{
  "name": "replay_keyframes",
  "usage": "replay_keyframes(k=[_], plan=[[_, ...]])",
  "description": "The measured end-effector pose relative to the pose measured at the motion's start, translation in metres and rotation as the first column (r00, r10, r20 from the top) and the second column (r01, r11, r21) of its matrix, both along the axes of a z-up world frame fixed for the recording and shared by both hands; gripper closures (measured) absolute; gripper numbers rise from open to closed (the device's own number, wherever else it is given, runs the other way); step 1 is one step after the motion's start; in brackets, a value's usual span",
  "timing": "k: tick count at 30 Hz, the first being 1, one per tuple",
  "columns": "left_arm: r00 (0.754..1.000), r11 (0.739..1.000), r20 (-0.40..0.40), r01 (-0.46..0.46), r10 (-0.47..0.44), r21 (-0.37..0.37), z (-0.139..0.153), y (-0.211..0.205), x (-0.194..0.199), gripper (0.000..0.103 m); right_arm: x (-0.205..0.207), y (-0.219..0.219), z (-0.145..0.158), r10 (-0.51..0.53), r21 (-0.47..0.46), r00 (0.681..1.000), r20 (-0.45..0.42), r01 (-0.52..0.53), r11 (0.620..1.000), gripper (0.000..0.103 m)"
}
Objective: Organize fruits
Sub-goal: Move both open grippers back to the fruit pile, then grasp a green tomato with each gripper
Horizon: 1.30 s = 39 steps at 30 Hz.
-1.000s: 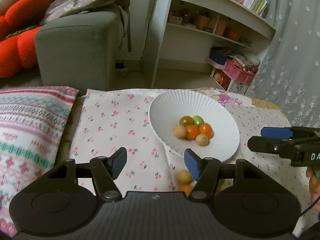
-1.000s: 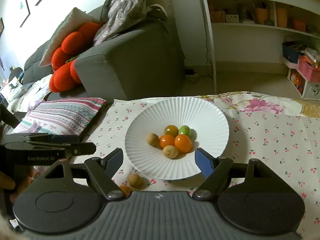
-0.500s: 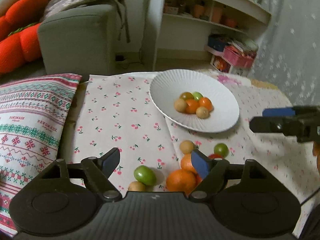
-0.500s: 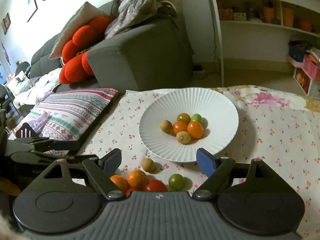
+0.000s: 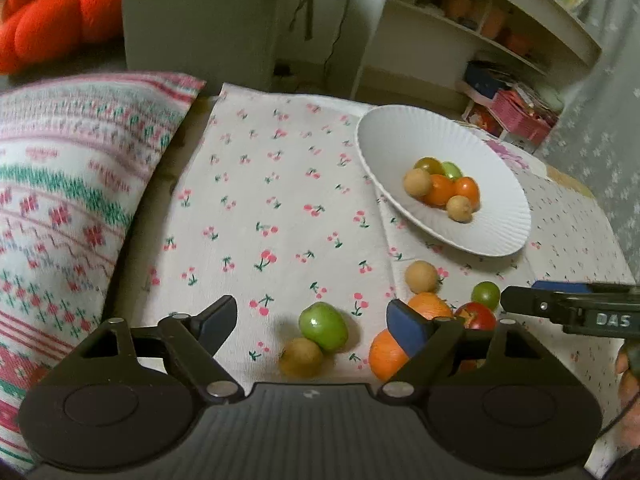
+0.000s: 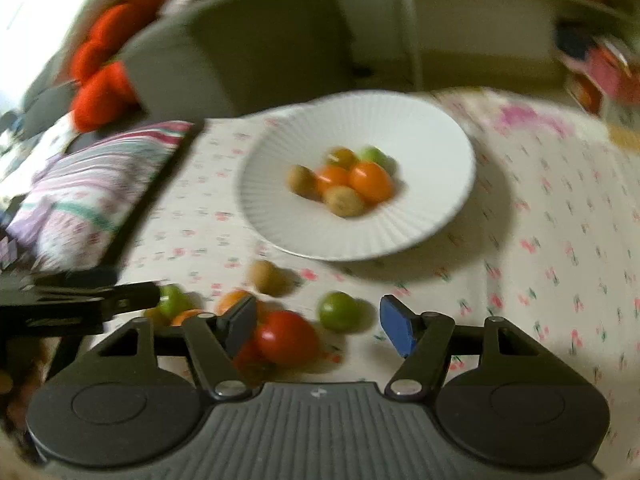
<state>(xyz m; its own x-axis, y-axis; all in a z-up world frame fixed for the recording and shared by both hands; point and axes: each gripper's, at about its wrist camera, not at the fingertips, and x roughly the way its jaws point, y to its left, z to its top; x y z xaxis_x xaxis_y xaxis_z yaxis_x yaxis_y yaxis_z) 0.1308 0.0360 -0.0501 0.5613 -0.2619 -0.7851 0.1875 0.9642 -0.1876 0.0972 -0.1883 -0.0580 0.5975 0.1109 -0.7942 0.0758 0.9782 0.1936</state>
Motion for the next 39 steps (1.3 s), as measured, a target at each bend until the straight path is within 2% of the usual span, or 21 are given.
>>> replay_keyframes(k=[4, 10, 13, 18, 20, 25, 39], plan=[[1.000, 1.000, -0.017, -0.005, 0.005, -0.014, -0.004, -0.002, 0.003, 0.027, 0.003, -0.004, -0.007, -0.037, -0.004, 0.999, -0.009, 0.037, 0.999, 0.047], [1.000, 0.999, -0.019, 0.020, -0.020, 0.026, -0.010, -0.012, 0.004, 0.036, 0.004, 0.004, -0.009, -0.020, -0.027, 1.000, -0.002, 0.020, 0.999, 0.054], [0.999, 0.999, -0.037, 0.024, -0.023, 0.037, -0.016, -0.015, 0.007, 0.044, 0.007, 0.002, -0.012, -0.030, -0.032, 0.999, -0.010, 0.030, 0.999, 0.056], [0.998, 0.998, -0.053, 0.035, -0.032, 0.056, -0.022, -0.020, 0.010, 0.066, 0.012, 0.007, -0.017, -0.021, -0.054, 1.000, -0.021, 0.020, 0.998, 0.060], [0.998, 0.997, -0.047, 0.038, -0.035, 0.063, -0.022, -0.020, 0.010, 0.071, 0.013, 0.009, -0.019, -0.016, -0.066, 0.999, -0.028, 0.014, 0.998, 0.064], [0.998, 0.998, -0.048, 0.030, -0.028, 0.053, -0.021, -0.019, 0.010, 0.072, 0.016, 0.016, -0.024, 0.017, -0.087, 0.999, -0.038, -0.020, 0.996, 0.079], [1.000, 1.000, -0.003, 0.013, -0.013, 0.013, -0.007, -0.017, 0.009, 0.072, 0.012, 0.020, -0.008, 0.046, -0.086, 0.999, 0.019, -0.045, 0.995, 0.080]])
